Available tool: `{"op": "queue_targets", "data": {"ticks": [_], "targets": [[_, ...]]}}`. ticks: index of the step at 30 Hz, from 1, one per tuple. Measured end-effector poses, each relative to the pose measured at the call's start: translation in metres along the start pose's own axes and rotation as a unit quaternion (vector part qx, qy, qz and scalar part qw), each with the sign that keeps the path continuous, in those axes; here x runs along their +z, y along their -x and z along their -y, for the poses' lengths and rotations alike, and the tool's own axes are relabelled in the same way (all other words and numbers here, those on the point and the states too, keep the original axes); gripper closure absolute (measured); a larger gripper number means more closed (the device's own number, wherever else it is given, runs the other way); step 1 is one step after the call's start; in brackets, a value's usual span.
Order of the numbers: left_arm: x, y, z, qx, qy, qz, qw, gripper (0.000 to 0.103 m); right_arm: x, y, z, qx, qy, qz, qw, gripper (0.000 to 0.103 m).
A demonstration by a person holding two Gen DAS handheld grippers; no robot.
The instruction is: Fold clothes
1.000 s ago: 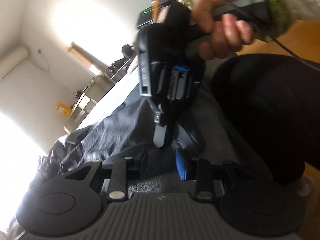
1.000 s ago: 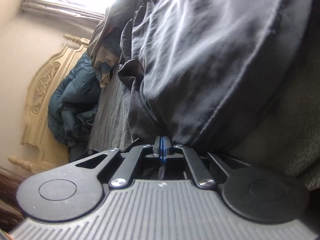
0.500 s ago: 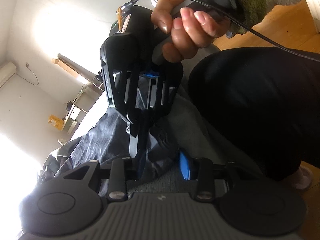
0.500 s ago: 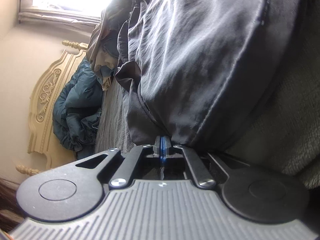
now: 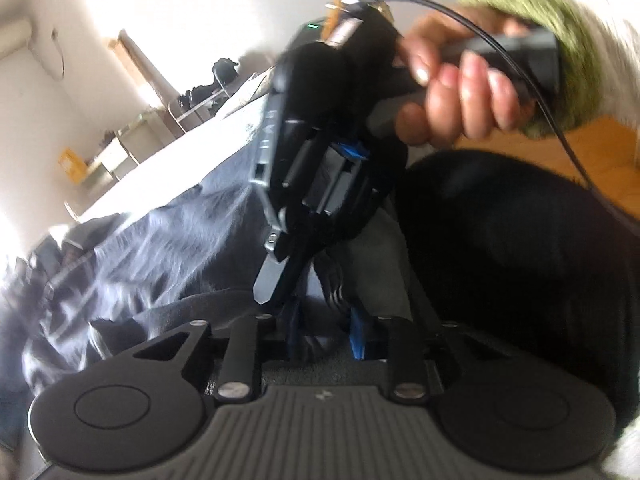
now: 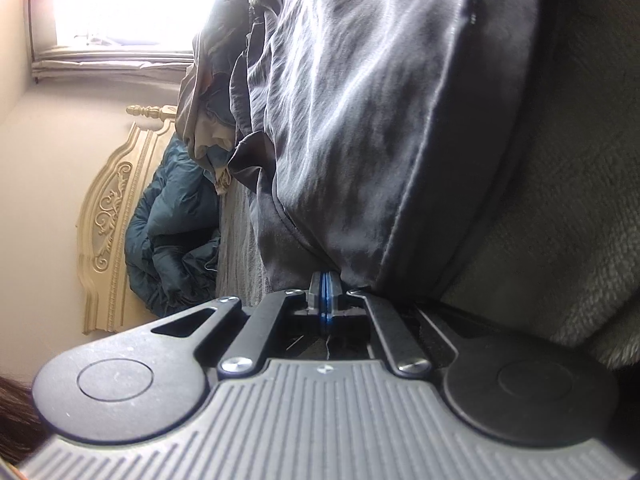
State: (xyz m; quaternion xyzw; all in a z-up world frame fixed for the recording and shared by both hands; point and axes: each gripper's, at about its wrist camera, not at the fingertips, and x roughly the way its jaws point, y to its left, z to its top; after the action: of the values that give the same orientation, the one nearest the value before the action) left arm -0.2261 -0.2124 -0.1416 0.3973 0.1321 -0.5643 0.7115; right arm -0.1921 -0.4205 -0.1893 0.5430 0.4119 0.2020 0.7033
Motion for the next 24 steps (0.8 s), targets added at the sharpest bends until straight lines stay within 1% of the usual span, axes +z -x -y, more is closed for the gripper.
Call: {"op": "queue_targets", "data": {"ticks": [3, 8, 10, 11, 14, 15, 17, 18, 19, 20, 21, 22, 23, 24], "targets": [[0.001, -0.003, -0.015, -0.018, 0.031, 0.003, 0.9993, 0.083, 0.001, 0.001, 0.004, 0.009, -0.011, -0.002, 1.000, 0.103], [0.000, -0.012, -0.016, -0.017, 0.033, 0.006, 0.9993, 0.091, 0.002, 0.002, 0.009, 0.024, -0.028, -0.002, 0.999, 0.103], [-0.001, -0.014, -0.020, -0.020, 0.043, 0.011, 0.9988, 0.093, 0.002, 0.003, 0.011, 0.037, -0.034, 0.001, 0.999, 0.101], [-0.001, -0.014, -0.023, -0.024, 0.055, 0.014, 0.9981, 0.094, 0.002, 0.005, 0.012, 0.043, -0.036, 0.003, 0.998, 0.100], [-0.002, -0.018, -0.029, -0.035, 0.091, 0.024, 0.9950, 0.095, -0.001, 0.022, 0.008, 0.056, -0.012, 0.033, 0.998, 0.095], [-0.003, -0.019, -0.032, -0.037, 0.101, 0.027, 0.9939, 0.095, -0.002, 0.030, 0.006, 0.059, 0.003, 0.050, 0.997, 0.094], [-0.005, -0.021, -0.038, -0.042, 0.122, 0.035, 0.9910, 0.095, -0.004, 0.057, -0.004, 0.051, 0.052, 0.104, 0.992, 0.083], [-0.006, -0.022, -0.040, -0.046, 0.133, 0.040, 0.9892, 0.095, -0.007, 0.073, -0.011, 0.029, 0.089, 0.138, 0.986, 0.081], [-0.008, -0.022, -0.042, -0.048, 0.144, 0.044, 0.9874, 0.095, -0.012, 0.088, -0.018, 0.000, 0.131, 0.173, 0.976, 0.079], [-0.010, -0.021, -0.044, -0.048, 0.154, 0.049, 0.9857, 0.095, -0.016, 0.104, -0.026, -0.030, 0.173, 0.207, 0.963, 0.078], [-0.012, -0.020, -0.045, -0.049, 0.164, 0.054, 0.9838, 0.095, -0.022, 0.116, -0.035, -0.071, 0.219, 0.238, 0.944, 0.078], [-0.013, -0.017, -0.045, -0.049, 0.171, 0.057, 0.9824, 0.095, -0.028, 0.124, -0.043, -0.116, 0.267, 0.260, 0.921, 0.077], [-0.014, -0.014, -0.044, -0.048, 0.174, 0.059, 0.9818, 0.095, -0.034, 0.126, -0.049, -0.161, 0.316, 0.267, 0.896, 0.076], [-0.015, -0.010, -0.043, -0.047, 0.177, 0.060, 0.9812, 0.095, -0.040, 0.126, -0.053, -0.206, 0.365, 0.266, 0.868, 0.075]]}}
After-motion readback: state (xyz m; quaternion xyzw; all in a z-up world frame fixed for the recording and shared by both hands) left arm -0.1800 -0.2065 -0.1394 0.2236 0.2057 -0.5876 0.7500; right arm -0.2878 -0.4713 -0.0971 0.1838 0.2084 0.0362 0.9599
